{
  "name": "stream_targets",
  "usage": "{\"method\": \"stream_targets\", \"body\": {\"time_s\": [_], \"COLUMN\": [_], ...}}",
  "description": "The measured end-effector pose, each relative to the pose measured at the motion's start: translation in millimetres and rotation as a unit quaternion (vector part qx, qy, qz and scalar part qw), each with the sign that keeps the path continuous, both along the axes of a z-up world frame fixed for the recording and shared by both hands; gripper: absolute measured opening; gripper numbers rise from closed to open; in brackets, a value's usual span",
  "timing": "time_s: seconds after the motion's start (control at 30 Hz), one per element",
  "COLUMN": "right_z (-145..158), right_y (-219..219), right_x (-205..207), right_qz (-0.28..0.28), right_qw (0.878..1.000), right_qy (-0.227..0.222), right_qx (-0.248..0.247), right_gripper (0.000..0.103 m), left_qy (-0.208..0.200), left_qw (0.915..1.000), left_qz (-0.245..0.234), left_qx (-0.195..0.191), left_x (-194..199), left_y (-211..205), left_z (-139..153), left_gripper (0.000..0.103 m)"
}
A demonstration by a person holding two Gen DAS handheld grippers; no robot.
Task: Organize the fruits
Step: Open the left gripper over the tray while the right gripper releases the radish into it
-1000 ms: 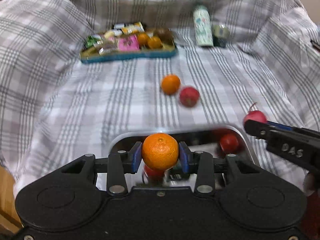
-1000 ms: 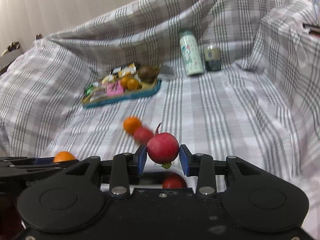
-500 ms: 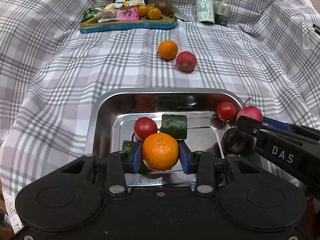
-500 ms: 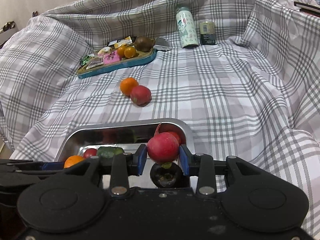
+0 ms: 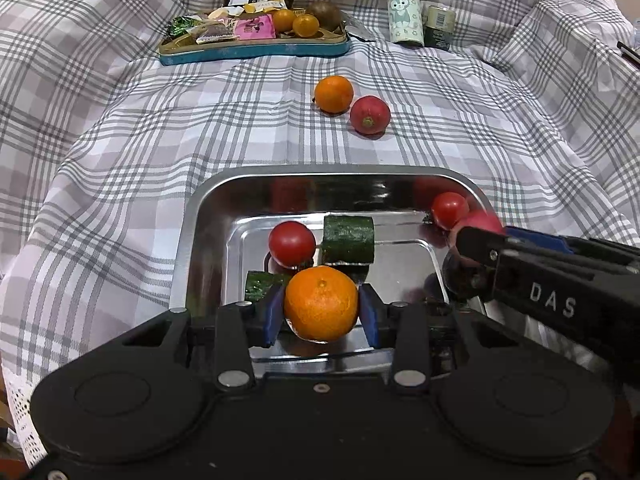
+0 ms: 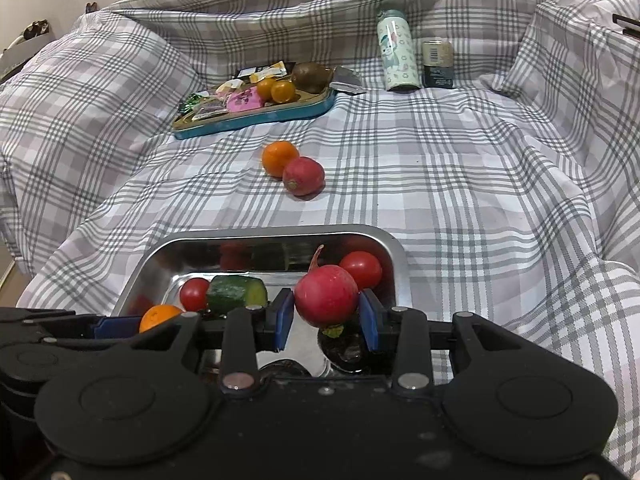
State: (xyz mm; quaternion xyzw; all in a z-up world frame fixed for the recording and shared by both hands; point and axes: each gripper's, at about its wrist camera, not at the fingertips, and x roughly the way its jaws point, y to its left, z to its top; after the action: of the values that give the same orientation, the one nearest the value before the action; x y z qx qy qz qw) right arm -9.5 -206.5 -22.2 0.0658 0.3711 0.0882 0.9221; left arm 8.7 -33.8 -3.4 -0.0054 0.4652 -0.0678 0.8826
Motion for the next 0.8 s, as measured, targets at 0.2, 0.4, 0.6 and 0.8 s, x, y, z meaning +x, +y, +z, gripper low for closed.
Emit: {"method": "stream_targets", "body": {"time_s": [0.2,0.4,0.6,0.8], "right_z": [1,3,4,3], "right_y": [0,0,-2,-4], "right_x": [-2,-4,-6,-6], "right_qz": [0.002,0.002,-0.003,-0.008], "right_qw": [1.000,1.000,1.000,1.000], "right_qy": [-0.005,-0.008,-0.012,-0.011], "right_qx": [0.006,0.005,0.008,0.010], "right_gripper": [0.038,0.038,0.038,0.038], "left_qy": [-0.009,-0.031,-0.033,-0.034], "left_qw": [0.9999,0.9994,0.9994,0.9993], "left_qz": [-0.006,-0.017,-0.009,0.008], "left_qx": [-0.011,0.007,0.011,0.015], "left_x": [-8,-13,-14,-13], "left_y": [1,-6,-6,-2], "left_z": [2,8,9,11], "left_gripper": [0.048,0.048,0.048,0.048]}}
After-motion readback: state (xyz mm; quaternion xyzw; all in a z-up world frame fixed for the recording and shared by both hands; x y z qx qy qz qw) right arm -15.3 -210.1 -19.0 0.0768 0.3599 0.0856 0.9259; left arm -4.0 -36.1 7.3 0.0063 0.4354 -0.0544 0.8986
